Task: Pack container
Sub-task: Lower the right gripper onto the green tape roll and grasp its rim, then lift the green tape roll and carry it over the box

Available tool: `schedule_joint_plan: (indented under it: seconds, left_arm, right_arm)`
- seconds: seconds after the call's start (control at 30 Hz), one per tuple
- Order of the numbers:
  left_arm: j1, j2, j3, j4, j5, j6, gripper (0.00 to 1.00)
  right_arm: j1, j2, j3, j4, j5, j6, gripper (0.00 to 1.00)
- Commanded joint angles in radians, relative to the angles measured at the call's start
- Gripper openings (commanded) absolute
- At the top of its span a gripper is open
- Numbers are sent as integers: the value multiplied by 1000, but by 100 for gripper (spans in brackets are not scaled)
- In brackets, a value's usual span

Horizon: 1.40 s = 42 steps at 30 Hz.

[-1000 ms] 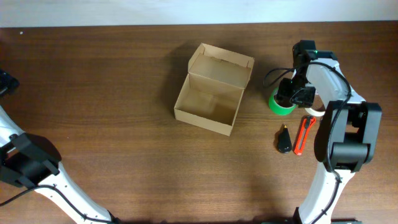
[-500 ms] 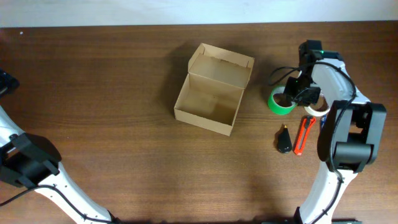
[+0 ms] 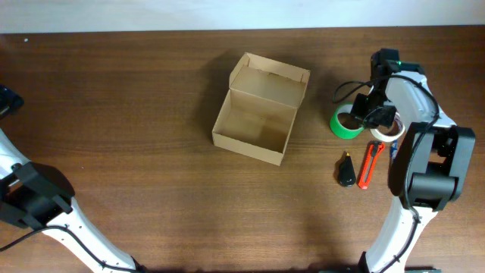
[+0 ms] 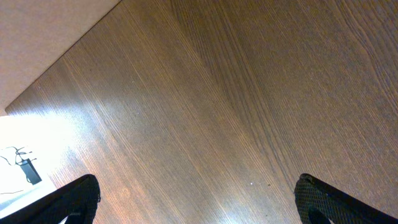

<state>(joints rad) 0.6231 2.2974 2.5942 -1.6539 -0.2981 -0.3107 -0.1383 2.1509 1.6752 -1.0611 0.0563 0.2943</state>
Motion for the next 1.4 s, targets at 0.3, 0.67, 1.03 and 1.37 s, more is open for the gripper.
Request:
schedule_joint_plan:
  seconds: [0.3,0.67,1.03,1.37]
  left_arm:
    - [4,-24,-6,0,7,-13,100]
    - [4,-24,-6,0,7,-13,100]
    - [4,-24,-6,0,7,-13,100]
    - [4,-24,-6,0,7,-13,100]
  right_arm:
    - [35,-122,608,-355,-3,-76,4]
    - [388,-115,943,-594,5,-160,4]
    - [617,35,913,-591,29,-129,4]
    - [649,248,913,-569,-8,-122,4]
